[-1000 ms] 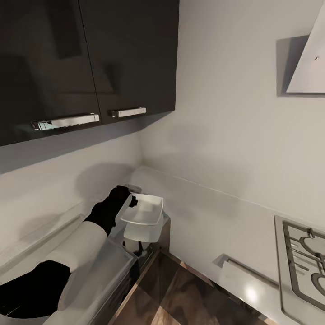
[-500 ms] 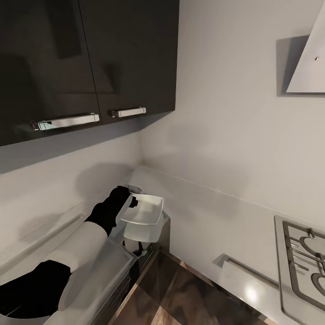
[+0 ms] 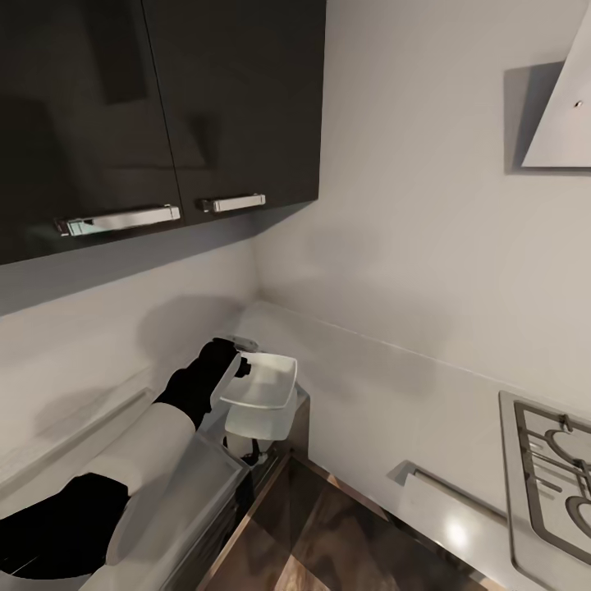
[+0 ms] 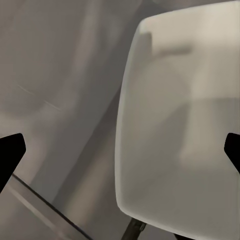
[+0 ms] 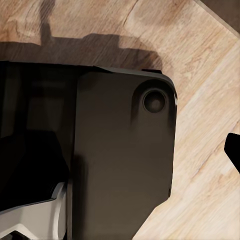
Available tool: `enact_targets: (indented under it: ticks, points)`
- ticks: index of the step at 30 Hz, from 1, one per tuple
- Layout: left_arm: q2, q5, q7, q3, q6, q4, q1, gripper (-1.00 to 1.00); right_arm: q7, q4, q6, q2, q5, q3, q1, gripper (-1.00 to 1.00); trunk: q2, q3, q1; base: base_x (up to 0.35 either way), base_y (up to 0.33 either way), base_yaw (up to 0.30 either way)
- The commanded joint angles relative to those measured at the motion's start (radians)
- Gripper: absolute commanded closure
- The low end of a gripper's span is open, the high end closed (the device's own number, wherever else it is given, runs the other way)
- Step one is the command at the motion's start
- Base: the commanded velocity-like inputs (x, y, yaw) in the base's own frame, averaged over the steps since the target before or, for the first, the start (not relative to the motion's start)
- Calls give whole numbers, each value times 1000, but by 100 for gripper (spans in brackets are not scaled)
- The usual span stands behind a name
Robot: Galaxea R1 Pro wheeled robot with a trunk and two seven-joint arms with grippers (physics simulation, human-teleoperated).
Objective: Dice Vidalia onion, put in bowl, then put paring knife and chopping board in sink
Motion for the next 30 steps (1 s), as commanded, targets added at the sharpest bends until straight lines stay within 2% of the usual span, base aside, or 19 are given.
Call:
enact_targets:
  ticks: [1, 30]
  points:
    - [1, 8, 7, -4, 4, -1, -1, -100, -5, 1, -3, 0, 11, -7, -1, -100, -2, -3, 1, 0, 0, 0]
    - [1, 8, 7, -4, 4, 1, -1, -100, -5, 1, -3, -1, 11, -7, -1, -100, -2, -37, 1, 0, 0, 0]
